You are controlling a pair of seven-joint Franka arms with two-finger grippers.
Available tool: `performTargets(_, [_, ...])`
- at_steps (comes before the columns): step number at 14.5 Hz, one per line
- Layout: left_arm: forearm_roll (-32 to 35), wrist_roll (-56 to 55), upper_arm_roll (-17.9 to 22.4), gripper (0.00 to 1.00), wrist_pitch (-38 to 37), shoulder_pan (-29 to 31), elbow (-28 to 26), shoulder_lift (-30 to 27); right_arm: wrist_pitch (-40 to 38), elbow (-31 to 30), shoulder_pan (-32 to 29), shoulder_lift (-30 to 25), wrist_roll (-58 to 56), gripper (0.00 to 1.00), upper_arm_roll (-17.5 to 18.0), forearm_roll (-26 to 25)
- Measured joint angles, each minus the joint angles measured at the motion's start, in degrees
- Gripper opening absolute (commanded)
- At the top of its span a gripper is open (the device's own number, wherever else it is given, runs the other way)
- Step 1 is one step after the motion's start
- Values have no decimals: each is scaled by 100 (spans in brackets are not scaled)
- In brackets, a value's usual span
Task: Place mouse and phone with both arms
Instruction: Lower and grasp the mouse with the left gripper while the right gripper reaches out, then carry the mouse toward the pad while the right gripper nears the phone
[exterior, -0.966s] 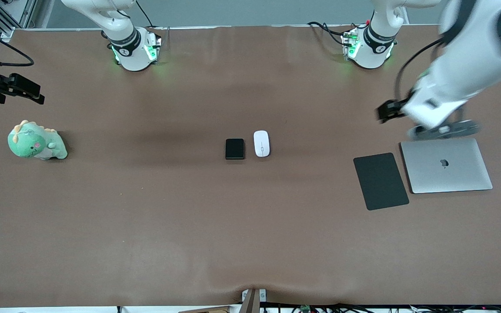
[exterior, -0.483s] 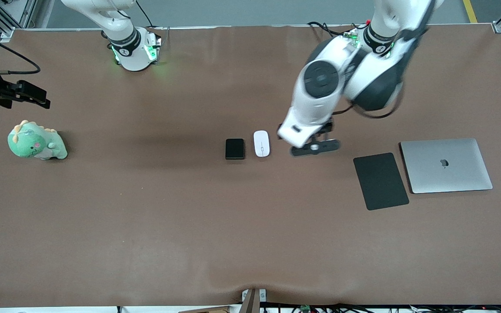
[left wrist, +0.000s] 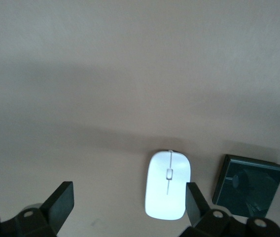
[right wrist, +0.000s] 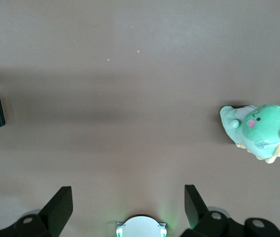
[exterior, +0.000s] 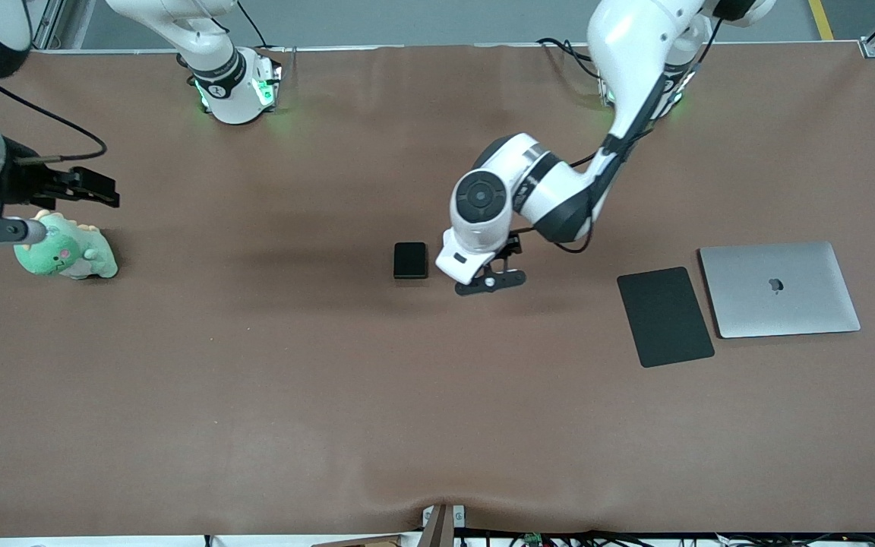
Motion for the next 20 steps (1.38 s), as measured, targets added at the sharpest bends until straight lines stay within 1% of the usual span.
performTargets(4, [0, -240, -3, 100, 238, -239, -15, 257, 50, 2, 122, 281, 0, 100, 3, 10])
performTargets(10, [0, -248, -4, 100, 804, -343, -441, 332, 312, 3, 372, 489, 3, 100, 6, 305])
performTargets(14, [0, -248, -4, 100, 1071, -357, -560, 391, 543, 2, 581, 674, 46, 100, 8, 390])
performTargets(19, [0, -248, -4, 96, 1133, -368, -581, 518, 896, -39, 1019, 941, 795, 100, 15, 577])
performTargets(20, [0, -251, -5, 94, 1134, -381, -582, 535, 1012, -86, 1136, 993, 991, 100, 17, 600])
